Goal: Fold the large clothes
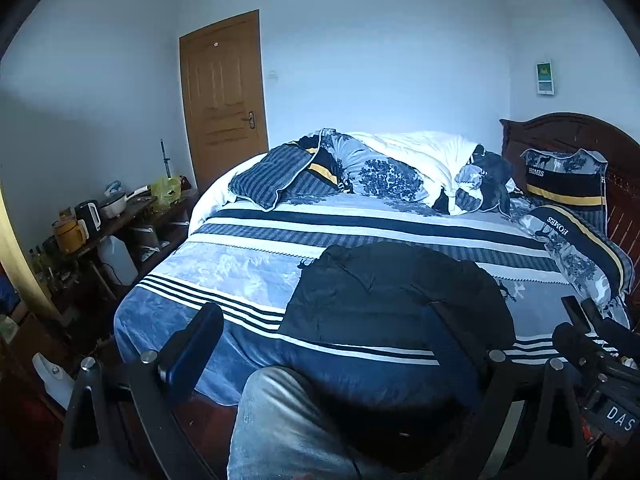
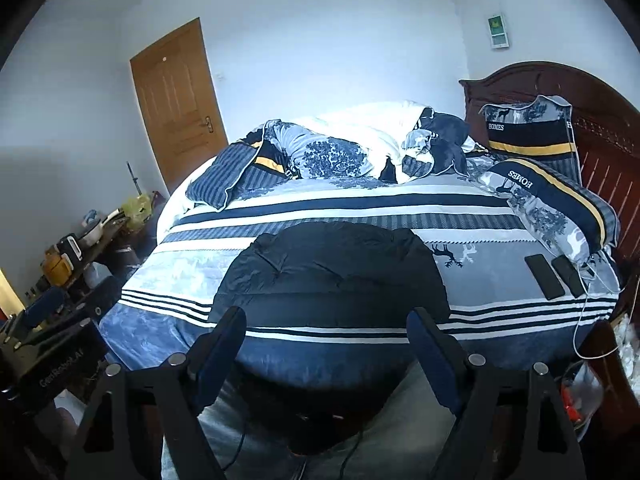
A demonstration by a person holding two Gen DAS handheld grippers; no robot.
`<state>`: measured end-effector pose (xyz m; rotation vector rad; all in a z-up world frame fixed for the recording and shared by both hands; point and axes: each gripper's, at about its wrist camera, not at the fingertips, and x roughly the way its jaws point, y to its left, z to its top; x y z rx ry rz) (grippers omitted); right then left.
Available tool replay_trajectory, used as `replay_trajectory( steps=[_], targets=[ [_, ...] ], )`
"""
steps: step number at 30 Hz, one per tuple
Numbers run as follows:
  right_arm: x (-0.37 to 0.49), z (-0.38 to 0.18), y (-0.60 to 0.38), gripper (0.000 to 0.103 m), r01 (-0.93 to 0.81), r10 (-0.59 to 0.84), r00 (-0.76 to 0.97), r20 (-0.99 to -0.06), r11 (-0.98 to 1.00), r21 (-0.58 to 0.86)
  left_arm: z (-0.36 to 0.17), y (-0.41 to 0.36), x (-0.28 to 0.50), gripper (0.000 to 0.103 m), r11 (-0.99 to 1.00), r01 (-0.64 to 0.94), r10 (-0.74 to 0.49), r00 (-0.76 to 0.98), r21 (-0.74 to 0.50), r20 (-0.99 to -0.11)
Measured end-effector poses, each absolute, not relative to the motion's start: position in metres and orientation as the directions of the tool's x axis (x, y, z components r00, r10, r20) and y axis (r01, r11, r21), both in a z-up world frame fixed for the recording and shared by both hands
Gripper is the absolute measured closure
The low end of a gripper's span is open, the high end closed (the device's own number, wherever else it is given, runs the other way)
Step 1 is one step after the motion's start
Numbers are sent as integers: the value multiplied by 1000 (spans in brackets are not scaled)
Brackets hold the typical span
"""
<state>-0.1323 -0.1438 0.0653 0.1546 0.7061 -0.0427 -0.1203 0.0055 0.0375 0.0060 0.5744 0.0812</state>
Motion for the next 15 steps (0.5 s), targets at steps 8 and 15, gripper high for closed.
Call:
replay_trajectory(
  steps=[8, 15],
  targets=[
    [-132, 64, -144, 18, 89, 15, 760, -650, 988, 126, 37, 6, -120, 4, 997, -74, 74, 830, 22, -553],
    [-132, 65, -144, 18, 89, 14, 762, -648, 988, 126, 37, 6, -120, 4, 998, -65, 64, 826, 19, -560]
  ],
)
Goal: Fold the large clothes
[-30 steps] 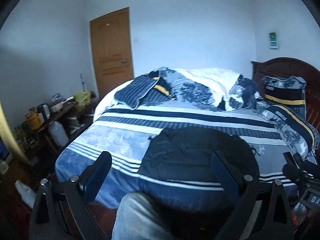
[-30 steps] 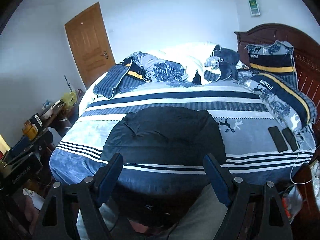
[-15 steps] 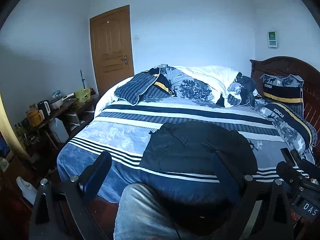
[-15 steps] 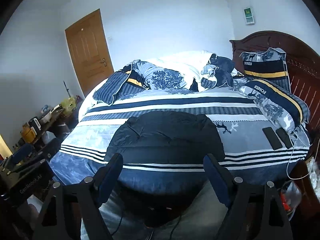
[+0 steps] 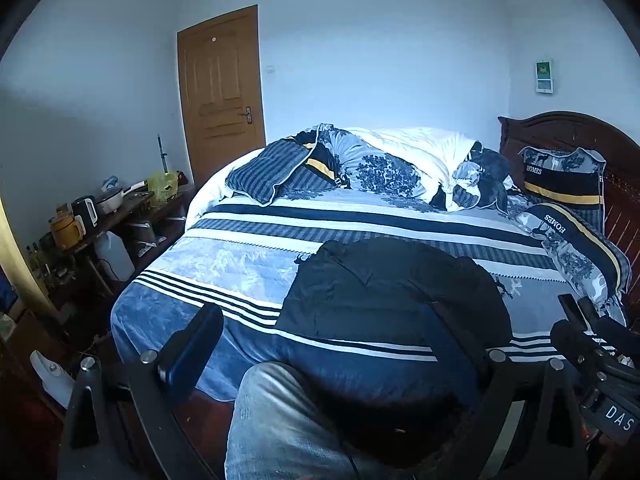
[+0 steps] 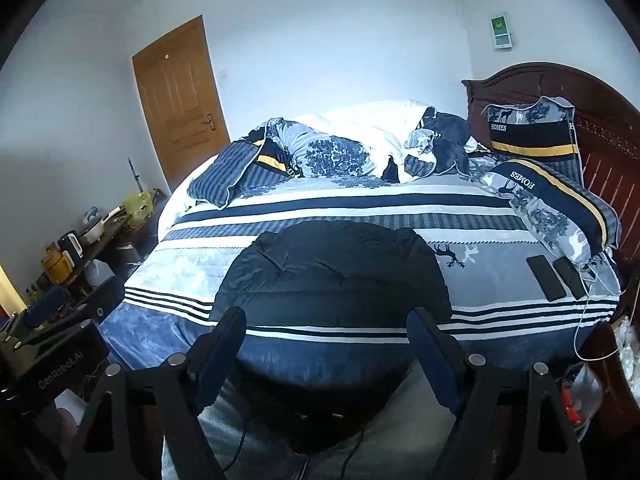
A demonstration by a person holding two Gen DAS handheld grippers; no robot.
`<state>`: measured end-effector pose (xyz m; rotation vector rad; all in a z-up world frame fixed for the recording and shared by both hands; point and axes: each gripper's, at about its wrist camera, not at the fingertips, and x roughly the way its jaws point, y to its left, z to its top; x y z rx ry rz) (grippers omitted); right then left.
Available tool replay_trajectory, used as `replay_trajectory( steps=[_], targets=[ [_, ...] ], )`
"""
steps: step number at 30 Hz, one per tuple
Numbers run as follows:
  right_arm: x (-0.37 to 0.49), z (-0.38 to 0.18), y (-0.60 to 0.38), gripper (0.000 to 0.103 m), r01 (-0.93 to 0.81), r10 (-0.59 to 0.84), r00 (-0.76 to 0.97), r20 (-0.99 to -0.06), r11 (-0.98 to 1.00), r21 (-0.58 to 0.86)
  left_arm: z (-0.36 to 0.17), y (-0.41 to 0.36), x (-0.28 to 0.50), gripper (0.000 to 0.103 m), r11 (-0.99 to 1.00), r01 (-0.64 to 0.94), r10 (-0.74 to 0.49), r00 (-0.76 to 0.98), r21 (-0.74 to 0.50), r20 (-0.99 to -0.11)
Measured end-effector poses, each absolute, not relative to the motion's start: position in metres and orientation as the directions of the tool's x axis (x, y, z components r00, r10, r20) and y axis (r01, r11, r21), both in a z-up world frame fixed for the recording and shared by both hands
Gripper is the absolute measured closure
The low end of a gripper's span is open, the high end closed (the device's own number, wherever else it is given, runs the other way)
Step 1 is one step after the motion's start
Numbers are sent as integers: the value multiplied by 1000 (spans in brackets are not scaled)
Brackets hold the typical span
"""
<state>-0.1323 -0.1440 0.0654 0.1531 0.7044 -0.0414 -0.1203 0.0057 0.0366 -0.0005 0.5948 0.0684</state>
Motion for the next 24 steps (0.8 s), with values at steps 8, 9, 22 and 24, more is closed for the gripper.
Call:
replay_trajectory(
  steps=[8, 9, 22, 24],
  targets=[
    [-132, 65, -143, 18, 86, 17, 760, -650, 988, 126, 36, 0, -122, 4, 999, -44, 54, 821, 31, -568],
    [-132, 65, -144, 18, 86, 17, 760, -650, 988, 127, 35, 0, -122, 4, 999, -43, 53, 821, 31, -568],
    [-132, 63, -141, 18, 91, 15, 758, -652, 987, 129, 35, 1, -122, 4, 998, -50, 56, 819, 27, -571],
    [-133, 63, -140, 18, 92, 14, 758, -652, 988, 128, 35, 2, -122, 3, 998, -50, 56, 819, 26, -571]
  ],
)
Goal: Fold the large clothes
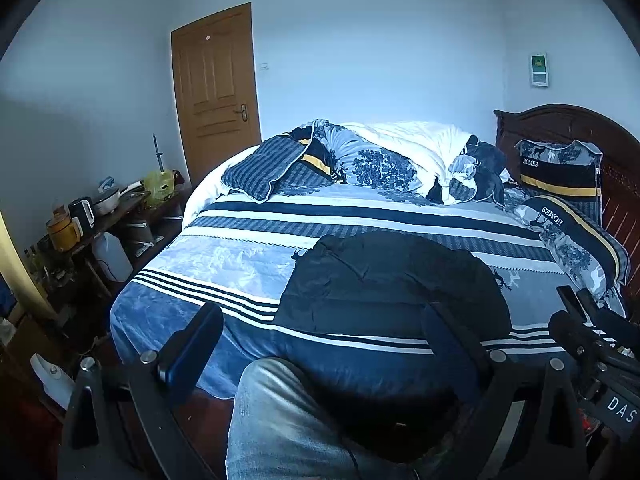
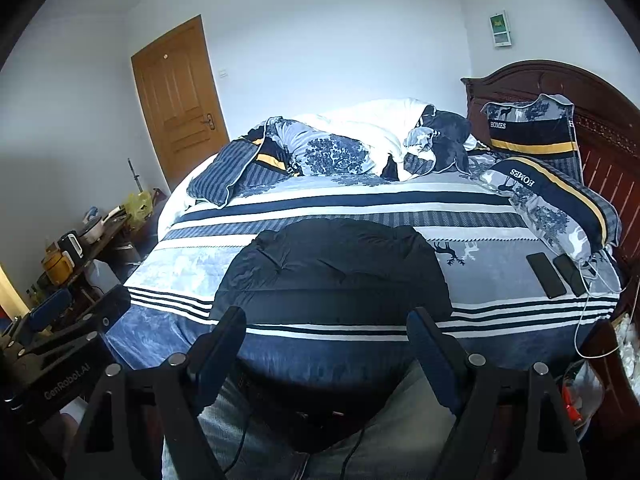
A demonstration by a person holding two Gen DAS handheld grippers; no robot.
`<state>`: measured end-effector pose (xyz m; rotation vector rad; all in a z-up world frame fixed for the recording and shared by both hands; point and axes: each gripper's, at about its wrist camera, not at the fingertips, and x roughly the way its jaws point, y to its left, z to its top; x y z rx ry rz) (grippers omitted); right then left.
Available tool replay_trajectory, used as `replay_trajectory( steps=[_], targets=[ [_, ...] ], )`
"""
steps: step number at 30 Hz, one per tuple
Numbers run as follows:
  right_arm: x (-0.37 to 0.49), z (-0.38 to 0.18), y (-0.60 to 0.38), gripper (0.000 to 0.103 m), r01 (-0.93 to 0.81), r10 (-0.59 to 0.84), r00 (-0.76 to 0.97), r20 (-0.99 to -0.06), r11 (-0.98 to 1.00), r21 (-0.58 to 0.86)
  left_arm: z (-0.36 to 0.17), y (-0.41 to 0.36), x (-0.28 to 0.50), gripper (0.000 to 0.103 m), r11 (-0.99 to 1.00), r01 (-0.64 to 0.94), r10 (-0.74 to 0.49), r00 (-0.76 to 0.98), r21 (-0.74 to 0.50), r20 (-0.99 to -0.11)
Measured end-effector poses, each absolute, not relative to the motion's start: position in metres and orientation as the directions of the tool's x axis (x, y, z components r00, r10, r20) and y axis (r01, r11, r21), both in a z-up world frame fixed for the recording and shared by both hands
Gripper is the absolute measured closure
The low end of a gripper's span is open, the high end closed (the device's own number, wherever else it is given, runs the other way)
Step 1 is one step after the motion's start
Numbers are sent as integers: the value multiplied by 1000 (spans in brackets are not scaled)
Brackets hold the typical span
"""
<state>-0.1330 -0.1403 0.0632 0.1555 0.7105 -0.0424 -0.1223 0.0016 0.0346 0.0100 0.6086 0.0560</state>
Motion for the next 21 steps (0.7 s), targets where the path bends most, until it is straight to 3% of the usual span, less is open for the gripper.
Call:
replay_trajectory(
  steps=[21],
  targets=[
    [-134, 64, -141, 18, 98, 4, 762, -648, 988, 122, 36, -3, -124, 3, 998, -56, 60, 818, 26, -572]
  ],
)
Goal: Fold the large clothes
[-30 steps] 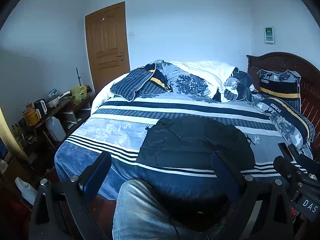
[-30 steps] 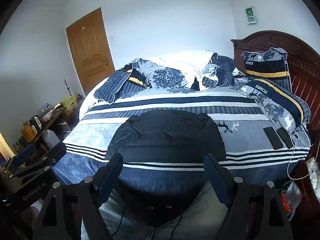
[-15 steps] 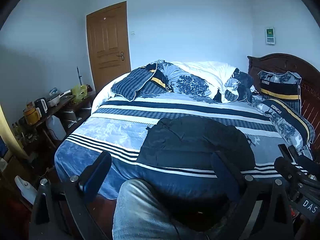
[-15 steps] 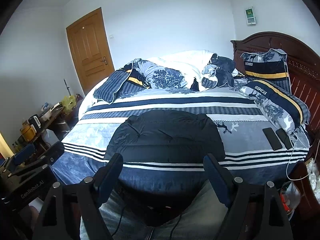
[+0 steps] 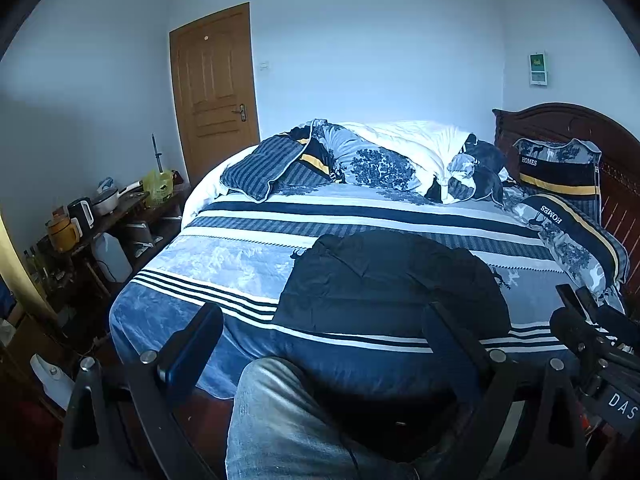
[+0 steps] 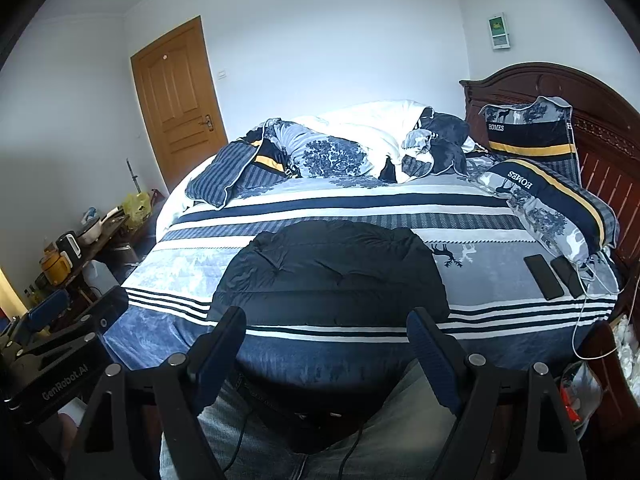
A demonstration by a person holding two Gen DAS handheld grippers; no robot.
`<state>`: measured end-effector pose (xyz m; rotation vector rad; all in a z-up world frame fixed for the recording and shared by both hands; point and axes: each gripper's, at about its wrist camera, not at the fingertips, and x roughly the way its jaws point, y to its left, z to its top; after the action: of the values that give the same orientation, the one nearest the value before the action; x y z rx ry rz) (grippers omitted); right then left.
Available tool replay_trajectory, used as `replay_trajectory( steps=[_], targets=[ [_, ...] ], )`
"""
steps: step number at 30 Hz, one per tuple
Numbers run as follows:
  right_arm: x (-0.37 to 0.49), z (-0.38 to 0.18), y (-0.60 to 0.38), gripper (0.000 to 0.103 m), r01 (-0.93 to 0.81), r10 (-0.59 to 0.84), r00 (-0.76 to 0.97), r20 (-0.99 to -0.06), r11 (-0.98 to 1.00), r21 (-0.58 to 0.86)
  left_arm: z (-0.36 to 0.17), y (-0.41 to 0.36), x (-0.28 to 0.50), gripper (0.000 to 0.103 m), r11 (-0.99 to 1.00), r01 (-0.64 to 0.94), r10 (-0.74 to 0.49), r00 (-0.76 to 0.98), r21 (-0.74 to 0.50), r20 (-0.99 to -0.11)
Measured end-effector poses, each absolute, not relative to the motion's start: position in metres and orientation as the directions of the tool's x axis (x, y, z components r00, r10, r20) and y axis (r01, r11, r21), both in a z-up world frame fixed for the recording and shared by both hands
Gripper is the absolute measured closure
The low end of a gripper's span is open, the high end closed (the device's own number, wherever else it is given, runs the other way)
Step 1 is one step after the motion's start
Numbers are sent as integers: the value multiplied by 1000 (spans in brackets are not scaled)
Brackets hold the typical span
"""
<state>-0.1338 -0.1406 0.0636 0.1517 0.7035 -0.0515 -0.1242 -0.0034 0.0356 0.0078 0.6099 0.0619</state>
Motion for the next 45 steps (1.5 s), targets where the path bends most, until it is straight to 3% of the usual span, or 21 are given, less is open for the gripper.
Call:
replay_trajectory(
  steps=[45],
  targets=[
    [-137, 65, -132, 18, 115, -11, 764, -645, 986, 119, 34, 15, -121, 3, 999, -23, 42, 818, 40, -573]
  ],
)
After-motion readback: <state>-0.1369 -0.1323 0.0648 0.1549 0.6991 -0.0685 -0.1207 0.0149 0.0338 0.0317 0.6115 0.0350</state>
